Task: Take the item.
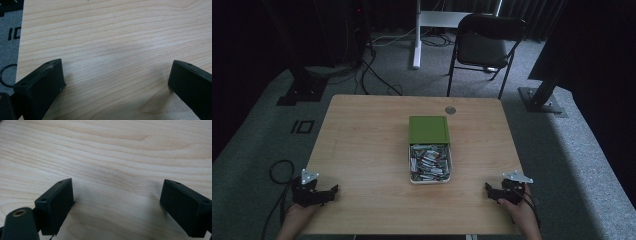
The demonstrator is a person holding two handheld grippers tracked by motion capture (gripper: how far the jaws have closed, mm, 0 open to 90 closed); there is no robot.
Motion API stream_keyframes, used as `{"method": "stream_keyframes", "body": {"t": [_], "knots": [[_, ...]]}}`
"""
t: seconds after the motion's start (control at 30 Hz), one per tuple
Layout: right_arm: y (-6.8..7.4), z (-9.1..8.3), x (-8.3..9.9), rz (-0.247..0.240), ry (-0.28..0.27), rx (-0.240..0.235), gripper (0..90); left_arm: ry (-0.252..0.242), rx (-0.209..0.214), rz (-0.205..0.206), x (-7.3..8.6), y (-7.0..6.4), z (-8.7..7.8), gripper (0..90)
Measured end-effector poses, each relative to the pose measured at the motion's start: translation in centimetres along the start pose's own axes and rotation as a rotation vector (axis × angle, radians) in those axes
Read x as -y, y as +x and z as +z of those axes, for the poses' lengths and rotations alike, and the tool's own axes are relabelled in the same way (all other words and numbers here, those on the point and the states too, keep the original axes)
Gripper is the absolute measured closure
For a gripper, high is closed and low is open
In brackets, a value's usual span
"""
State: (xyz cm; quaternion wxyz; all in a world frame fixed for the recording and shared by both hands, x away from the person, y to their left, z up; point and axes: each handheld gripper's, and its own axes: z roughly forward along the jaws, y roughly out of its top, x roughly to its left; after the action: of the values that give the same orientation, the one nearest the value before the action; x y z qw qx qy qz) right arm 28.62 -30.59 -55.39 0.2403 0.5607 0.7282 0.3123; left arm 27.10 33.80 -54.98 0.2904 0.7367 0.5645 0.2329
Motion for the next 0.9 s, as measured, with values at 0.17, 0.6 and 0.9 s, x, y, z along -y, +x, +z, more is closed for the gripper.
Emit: {"method": "stream_keyframes", "body": {"t": [0.17, 0.6, 0.9], "knots": [[-0.1, -0.5, -0.9, 0.01, -0.007, 0.022, 14.2, 0.0, 0.0, 0.0, 0.0, 0.0, 0.0, 1.2], [0.2, -2.0, -3.5, -0.016, -0.059, 0.008, 14.5, 0.0, 0.0, 0.0, 0.0, 0.0, 0.0, 1.2], [0.9, -2.8, -5.4, -0.041, -0.104, -0.025, 14.6, -0.002, 0.0, -0.002, 0.0, 0.0, 0.0, 1.2]]}}
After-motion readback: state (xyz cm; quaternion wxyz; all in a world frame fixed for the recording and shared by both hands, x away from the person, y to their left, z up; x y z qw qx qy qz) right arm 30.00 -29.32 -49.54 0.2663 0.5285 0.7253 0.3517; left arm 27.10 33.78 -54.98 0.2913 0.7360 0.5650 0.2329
